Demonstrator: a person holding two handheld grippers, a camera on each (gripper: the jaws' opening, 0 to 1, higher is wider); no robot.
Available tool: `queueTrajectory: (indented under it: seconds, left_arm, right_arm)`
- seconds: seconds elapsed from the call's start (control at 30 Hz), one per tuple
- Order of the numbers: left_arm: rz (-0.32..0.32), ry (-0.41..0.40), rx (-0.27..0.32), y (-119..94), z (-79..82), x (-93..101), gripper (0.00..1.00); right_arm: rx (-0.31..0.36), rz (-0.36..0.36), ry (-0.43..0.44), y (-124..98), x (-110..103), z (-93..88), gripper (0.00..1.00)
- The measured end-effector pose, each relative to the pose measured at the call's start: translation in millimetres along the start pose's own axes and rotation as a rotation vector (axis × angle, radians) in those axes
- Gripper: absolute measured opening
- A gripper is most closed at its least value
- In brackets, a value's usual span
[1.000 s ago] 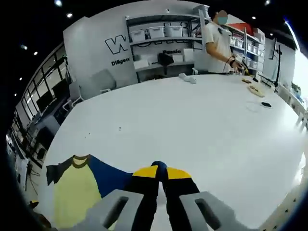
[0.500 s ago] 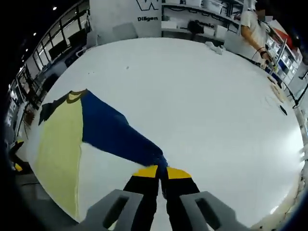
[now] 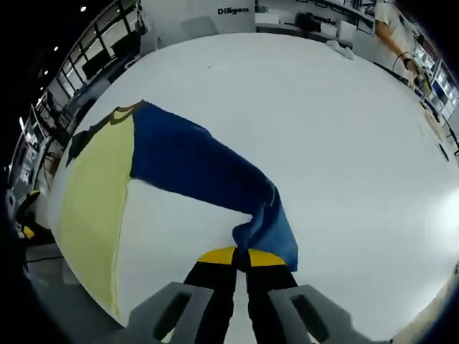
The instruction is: Fold the garment on the visible template until the final outline fits inside the template.
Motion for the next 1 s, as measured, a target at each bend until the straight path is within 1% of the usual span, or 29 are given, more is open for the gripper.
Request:
queueTrajectory:
  seconds: [0.07, 0.1, 0.13, 0.17, 0.23, 0.3, 0.37, 0.43, 0.5, 0.57, 0.63, 0.7, 0.77, 0.8, 0.83, 0.93, 0.97, 1.0]
  left_arm:
    - [0.000, 0.000, -0.002, -1, -0.2, 0.4, 0.90]
    - [0.000, 0.001, -0.001, -1, 0.0, 0.4, 0.90]
    - [0.000, 0.002, -0.003, -2, 0.1, 0.4, 0.90]
    - [0.002, 0.002, -0.002, -2, 0.4, 0.1, 0.90]
    - [0.004, 0.000, -0.001, -2, 0.5, -0.1, 0.90]
    - [0.004, -0.003, 0.002, -3, 0.6, 0.1, 0.90]
    - [0.000, -0.005, 0.004, -2, 0.7, 0.7, 0.90]
    - [-0.002, -0.004, 0.002, -2, 0.6, 1.7, 0.89]
    - [-0.003, 0.001, 0.000, -1, 0.6, 2.3, 0.89]
    - [-0.003, 0.003, 0.000, -1, 0.9, 2.8, 0.89]
    - [-0.002, 0.003, 0.002, -1, 1.2, 2.7, 0.89]
    - [-0.001, 0.002, 0.003, -2, 1.1, 2.3, 0.90]
    - [0.001, 0.001, 0.006, -2, 1.1, 2.1, 0.90]
    - [0.001, 0.001, 0.007, -2, 1.2, 2.2, 0.90]
    - [0.002, 0.000, 0.007, -2, 1.3, 2.3, 0.90]
    - [0.010, -0.002, 0.009, -3, 1.3, 3.2, 0.92]
    - [0.011, -0.002, 0.008, -3, 1.2, 3.4, 0.95]
    - [0.011, -0.002, 0.007, -3, 1.1, 3.6, 0.96]
  right_arm:
    - [-0.019, -0.006, 0.021, 6, -2, -5.4, 0.00]
    - [-0.017, -0.009, 0.026, 8, -3, -7.3, 0.00]
    - [-0.001, -0.014, 0.067, 9, -4, -9.1, 0.00]
    - [0.032, 0.016, 0.145, 12, -7, -11.1, 0.00]
    - [0.027, 0.047, 0.186, 14, -8, -14.2, 0.00]
    - [0.061, 0.037, 0.212, 11, -5, -14.0, 0.00]
    - [0.051, 0.055, 0.234, 10, -3, -16.6, 0.01]
    - [0.066, 0.061, 0.274, 5, -3, -18.2, 0.05]
    - [0.116, 0.067, 0.333, -2, 0, -17.3, 0.10]
    - [0.162, 0.065, 0.374, -10, 5, -17.8, 0.14]
    - [0.164, 0.071, 0.411, -17, 12, -19.0, 0.17]
    - [0.204, 0.048, 0.424, -20, 19, -17.6, 0.20]
    - [0.235, -0.018, 0.466, -24, 27, -19.2, 0.21]
    - [0.242, -0.032, 0.471, -24, 29, -19.4, 0.21]
    - [0.243, -0.079, 0.482, -25, 34, -22.0, 0.22]
    - [0.255, -0.090, 0.506, -20, 40, -23.1, 0.22]
    - [0.248, -0.089, 0.514, -17, 41, -23.9, 0.23]
    - [0.240, -0.088, 0.522, -14, 41, -24.7, 0.23]
Point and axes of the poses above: the point that each gripper's makers call its tool centre point, and the gripper's own axes: y roughly forward along the fingers, x roughly to its right, z roughly out of its top, the point moved 10 cm from there along -y, roughly backward along the fingers, and after that the axes turned 6 degrees about -x, right-handed, at the moved point
